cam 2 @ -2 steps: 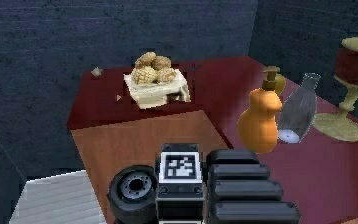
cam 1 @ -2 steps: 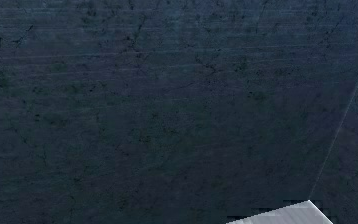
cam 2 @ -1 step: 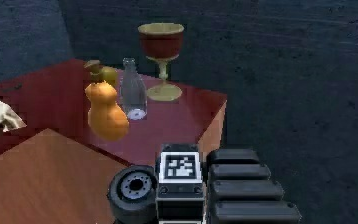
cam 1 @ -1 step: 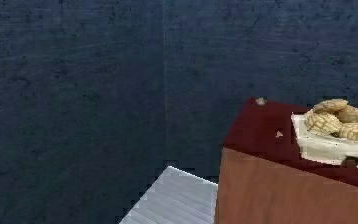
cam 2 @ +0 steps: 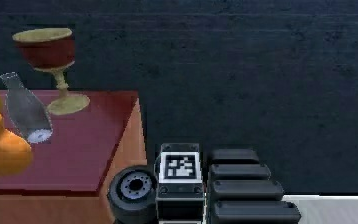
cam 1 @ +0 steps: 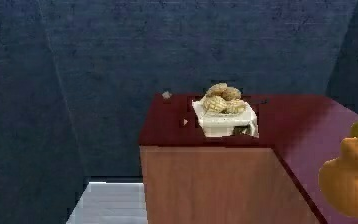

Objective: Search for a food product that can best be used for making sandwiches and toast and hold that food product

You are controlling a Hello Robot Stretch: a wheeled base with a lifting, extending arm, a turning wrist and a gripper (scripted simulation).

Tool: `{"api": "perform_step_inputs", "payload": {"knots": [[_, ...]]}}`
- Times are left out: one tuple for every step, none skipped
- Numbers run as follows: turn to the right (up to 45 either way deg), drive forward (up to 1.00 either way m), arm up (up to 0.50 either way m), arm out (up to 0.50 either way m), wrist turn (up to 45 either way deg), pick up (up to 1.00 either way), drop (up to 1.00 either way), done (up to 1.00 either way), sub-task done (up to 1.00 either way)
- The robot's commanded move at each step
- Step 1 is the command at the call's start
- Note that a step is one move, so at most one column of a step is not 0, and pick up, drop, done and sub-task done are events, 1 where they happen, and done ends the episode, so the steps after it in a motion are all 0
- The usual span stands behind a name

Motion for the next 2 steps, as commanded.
{"api": "perform_step_inputs", "payload": {"knots": [[0.0,0.5,0.0,0.0,0.0,0.0,0.0,0.0,0.0],[-45.0,0.0,0.0,0.0,0.0,0.0,0.0,0.0,0.0]]}}
